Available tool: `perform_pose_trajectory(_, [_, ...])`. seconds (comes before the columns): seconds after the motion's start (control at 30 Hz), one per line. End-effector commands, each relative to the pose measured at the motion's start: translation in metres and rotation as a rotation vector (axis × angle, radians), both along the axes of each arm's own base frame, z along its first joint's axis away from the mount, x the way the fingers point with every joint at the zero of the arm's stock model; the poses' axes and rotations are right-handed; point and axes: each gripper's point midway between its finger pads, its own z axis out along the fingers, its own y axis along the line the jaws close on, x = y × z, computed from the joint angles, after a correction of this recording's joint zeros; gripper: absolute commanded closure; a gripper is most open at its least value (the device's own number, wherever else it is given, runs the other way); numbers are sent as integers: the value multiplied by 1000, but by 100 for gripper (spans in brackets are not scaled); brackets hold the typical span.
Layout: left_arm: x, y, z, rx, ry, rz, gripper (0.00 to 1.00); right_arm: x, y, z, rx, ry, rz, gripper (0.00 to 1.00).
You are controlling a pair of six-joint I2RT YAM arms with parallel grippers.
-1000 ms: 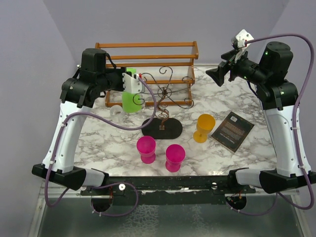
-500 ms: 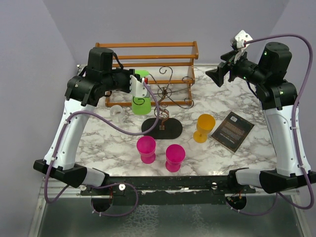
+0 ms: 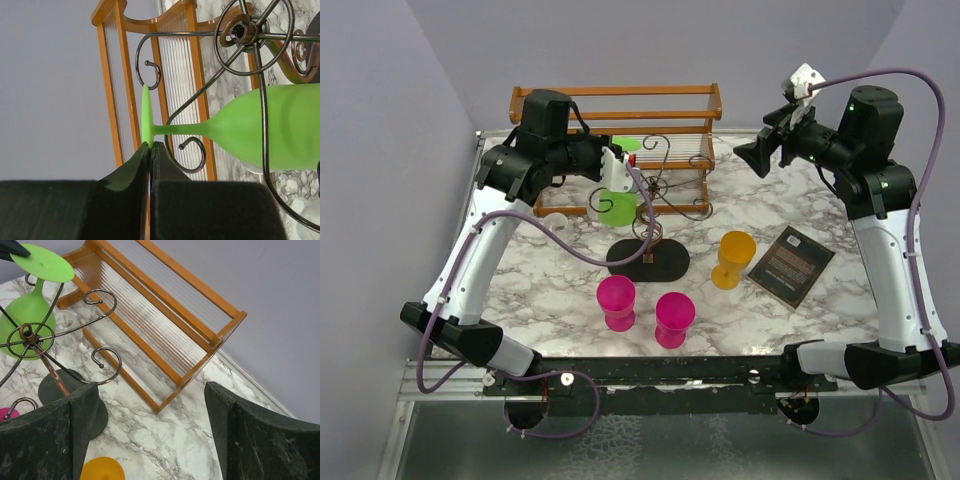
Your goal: Place the wine glass upside down on the wine glass rack
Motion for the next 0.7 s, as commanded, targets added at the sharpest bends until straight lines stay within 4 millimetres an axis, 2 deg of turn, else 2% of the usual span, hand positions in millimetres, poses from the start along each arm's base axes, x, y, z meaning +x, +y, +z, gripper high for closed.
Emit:
perform_pose_trajectory(0.0, [9, -8, 11, -31, -57, 14, 100, 3, 14, -25, 34, 109, 63, 14])
perform_pose_trajectory(0.17, [15, -6, 9, -17, -74, 51, 100, 1, 42, -57, 180, 303, 184, 14])
perform_pose_trajectory(0.3, [19, -4, 10, -8, -90, 78, 100, 2, 55, -79, 268, 414, 232, 13])
perform_pose_trajectory(0.47, [24, 2, 5, 20, -98, 113, 100, -2, 69, -77, 332, 452, 309, 14])
perform_pose_trajectory(0.67, [28, 4, 3, 31, -102, 131, 100, -2, 83, -79, 378, 517, 337, 21])
